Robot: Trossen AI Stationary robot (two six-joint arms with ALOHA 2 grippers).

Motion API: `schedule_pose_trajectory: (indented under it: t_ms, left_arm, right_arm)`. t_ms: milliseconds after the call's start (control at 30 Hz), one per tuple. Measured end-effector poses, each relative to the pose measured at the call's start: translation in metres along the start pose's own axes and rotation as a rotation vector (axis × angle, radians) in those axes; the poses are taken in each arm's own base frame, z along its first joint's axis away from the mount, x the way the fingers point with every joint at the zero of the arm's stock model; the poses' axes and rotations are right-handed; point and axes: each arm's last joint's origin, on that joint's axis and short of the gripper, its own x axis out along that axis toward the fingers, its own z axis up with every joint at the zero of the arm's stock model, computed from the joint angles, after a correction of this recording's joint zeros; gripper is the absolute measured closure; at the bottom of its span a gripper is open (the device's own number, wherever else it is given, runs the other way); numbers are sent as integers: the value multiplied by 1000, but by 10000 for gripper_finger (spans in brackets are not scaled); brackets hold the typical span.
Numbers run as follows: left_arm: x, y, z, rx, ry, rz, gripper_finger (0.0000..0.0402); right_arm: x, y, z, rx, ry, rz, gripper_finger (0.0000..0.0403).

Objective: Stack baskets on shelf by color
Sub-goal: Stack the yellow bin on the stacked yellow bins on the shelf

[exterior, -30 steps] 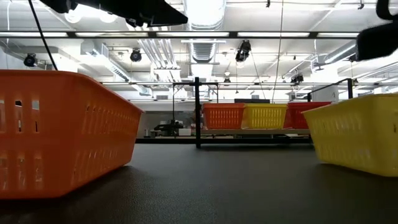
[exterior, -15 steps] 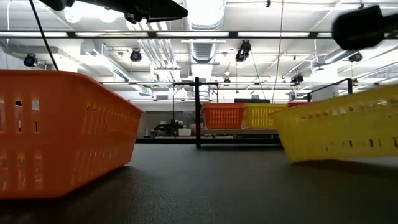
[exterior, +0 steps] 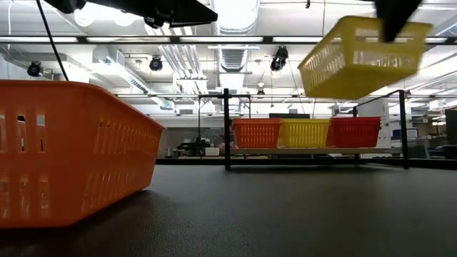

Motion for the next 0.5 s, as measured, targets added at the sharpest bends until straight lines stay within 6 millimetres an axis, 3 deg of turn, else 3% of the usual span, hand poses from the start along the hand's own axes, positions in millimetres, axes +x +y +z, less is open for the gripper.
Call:
schedule_pose_trajectory:
  t_ms: [267, 500]
  left_arm:
    - [-2, 1, 3, 1, -11, -1, 233]
    - [-4, 3, 5, -3, -19, 2, 233]
  right_arm:
    - [-19, -100, 8, 106, 16, -16, 394]
    - [-4, -190, 1, 137, -31, -30, 394]
